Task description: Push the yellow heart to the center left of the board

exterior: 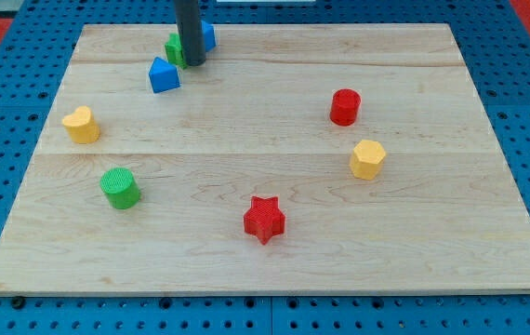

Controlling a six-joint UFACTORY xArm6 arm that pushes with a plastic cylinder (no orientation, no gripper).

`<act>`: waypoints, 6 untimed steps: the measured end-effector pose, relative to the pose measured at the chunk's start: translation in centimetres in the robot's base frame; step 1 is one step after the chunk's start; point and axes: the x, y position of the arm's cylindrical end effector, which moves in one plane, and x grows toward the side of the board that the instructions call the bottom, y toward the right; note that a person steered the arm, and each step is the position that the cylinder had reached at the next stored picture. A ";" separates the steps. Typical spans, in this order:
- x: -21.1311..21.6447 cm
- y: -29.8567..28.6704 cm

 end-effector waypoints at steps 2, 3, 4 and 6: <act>1.8 2.1; 3.4 1.8; 3.5 -5.2; 3.7 -5.1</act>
